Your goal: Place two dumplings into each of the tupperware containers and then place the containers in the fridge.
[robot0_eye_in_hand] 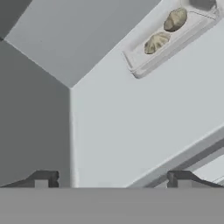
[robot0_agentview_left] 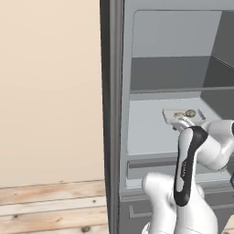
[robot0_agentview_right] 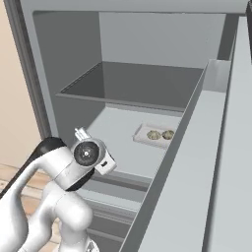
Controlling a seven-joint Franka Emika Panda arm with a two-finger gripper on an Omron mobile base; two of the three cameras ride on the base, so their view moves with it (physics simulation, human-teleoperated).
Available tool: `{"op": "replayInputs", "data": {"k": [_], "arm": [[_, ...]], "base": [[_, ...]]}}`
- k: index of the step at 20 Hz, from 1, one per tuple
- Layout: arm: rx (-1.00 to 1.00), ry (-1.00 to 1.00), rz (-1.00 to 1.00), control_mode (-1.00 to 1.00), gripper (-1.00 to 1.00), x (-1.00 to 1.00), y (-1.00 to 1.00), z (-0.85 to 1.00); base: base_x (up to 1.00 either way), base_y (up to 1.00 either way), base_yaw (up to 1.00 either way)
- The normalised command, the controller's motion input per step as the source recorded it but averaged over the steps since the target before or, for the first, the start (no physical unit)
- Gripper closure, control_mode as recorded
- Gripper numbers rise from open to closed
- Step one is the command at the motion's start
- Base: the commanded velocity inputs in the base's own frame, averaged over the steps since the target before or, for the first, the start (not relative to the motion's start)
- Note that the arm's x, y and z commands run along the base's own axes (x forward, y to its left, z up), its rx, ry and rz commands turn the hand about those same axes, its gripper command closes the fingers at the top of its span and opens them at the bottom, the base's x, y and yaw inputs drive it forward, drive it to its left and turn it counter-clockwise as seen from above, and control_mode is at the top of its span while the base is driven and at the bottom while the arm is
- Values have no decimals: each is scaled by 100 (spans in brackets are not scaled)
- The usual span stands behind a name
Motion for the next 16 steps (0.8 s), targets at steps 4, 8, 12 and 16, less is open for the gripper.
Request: {"op": "replayInputs", "data": {"k": [4,8,12,16], "arm": [[-78,24,15,-100,-100,-100,48,39],[-66,22,17,-100,-100,-100,25,8],[-22,-9,9,-100,-100,-100,28,-83],[1,-15,21,-100,-100,-84,6,-100]], "base": [[0,0,0],[0,0,0],[0,0,0],[0,0,0]]}}
